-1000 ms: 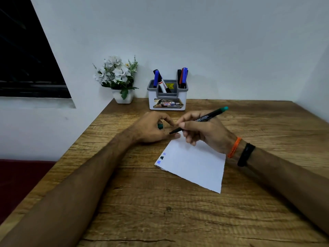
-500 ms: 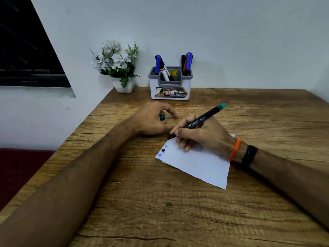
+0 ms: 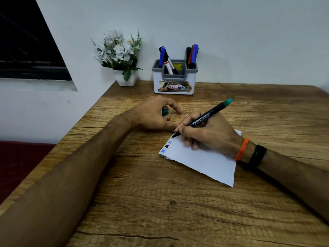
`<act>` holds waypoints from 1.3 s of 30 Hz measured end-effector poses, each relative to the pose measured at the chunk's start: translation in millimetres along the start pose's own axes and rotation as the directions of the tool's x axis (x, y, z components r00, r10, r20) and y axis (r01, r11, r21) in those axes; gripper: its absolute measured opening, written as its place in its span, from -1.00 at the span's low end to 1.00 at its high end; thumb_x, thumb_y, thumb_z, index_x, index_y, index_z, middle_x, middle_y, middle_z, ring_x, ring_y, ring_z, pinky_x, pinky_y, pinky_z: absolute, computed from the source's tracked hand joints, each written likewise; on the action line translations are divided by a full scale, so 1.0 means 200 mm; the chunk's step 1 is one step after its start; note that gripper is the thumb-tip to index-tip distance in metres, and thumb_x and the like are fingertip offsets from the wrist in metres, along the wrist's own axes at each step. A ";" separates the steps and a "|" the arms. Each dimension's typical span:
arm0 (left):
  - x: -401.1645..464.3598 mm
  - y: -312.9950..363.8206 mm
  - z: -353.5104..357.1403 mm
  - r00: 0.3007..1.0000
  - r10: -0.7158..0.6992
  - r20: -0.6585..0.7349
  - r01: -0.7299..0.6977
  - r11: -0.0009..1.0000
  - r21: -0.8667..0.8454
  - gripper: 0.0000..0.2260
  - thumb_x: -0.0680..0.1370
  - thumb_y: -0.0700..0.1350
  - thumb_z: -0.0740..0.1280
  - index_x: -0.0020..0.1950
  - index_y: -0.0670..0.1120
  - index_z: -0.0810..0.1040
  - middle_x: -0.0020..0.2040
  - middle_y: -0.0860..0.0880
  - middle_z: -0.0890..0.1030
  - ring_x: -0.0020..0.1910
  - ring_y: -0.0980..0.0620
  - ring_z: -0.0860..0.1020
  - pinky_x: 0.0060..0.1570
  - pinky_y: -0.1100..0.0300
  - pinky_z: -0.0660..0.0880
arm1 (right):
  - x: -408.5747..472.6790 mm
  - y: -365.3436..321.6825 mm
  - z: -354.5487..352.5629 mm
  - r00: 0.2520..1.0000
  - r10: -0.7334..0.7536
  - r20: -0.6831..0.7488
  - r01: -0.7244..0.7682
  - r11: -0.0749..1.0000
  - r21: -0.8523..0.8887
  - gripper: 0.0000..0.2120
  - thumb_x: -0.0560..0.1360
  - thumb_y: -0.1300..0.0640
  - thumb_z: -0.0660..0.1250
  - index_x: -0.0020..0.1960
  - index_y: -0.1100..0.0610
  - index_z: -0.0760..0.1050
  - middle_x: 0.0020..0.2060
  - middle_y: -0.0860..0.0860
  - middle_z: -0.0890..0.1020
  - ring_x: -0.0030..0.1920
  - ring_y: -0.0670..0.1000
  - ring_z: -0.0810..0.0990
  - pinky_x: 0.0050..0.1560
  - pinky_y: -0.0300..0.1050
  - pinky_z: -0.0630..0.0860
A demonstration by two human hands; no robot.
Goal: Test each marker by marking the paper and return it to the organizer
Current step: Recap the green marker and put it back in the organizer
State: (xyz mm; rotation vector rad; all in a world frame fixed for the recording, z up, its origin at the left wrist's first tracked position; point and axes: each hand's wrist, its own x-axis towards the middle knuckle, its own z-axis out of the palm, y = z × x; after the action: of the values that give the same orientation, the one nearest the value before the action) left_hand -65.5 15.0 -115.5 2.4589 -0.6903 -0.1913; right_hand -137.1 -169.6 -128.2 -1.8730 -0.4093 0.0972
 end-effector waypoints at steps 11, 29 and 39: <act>0.00 -0.01 0.00 1.000 0.011 0.011 -0.011 1.000 -0.020 -0.60 0.33 0.04 0.53 0.12 0.09 0.55 -0.37 0.09 0.51 -0.40 0.13 0.45 -0.16 0.04 0.54 | -0.02 -0.03 0.01 1.000 0.003 0.000 -0.003 0.999 -0.053 -0.95 0.46 0.33 0.42 -0.11 0.30 0.66 -0.41 0.11 0.68 -0.49 -0.08 0.62 -0.49 -0.23 0.50; 0.01 -0.03 0.01 1.000 0.001 -0.007 -0.001 1.000 -0.008 -0.60 0.35 -0.01 0.55 0.14 0.07 0.55 -0.33 0.12 0.48 -0.37 0.17 0.43 -0.18 0.22 0.41 | -0.03 -0.04 0.02 0.999 0.020 -0.029 -0.022 0.998 -0.061 -0.95 0.45 0.33 0.42 -0.13 0.27 0.67 -0.43 0.11 0.67 -0.53 -0.10 0.59 -0.51 -0.26 0.48; 0.01 -0.02 0.01 1.000 0.003 -0.006 -0.003 1.000 -0.018 -0.60 0.35 0.00 0.54 0.15 0.06 0.55 -0.32 0.09 0.48 -0.36 0.15 0.43 -0.18 0.18 0.44 | -0.03 -0.04 0.02 0.999 0.037 -0.032 -0.038 0.998 -0.044 -0.95 0.45 0.33 0.42 -0.12 0.29 0.66 -0.41 0.14 0.67 -0.51 -0.09 0.60 -0.50 -0.24 0.49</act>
State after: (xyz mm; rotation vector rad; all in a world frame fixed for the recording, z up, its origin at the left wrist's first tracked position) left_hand -62.6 16.4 -119.0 2.4404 -0.6873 -0.1875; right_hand -146.4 -166.1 -122.8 -1.9246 -0.3574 0.0845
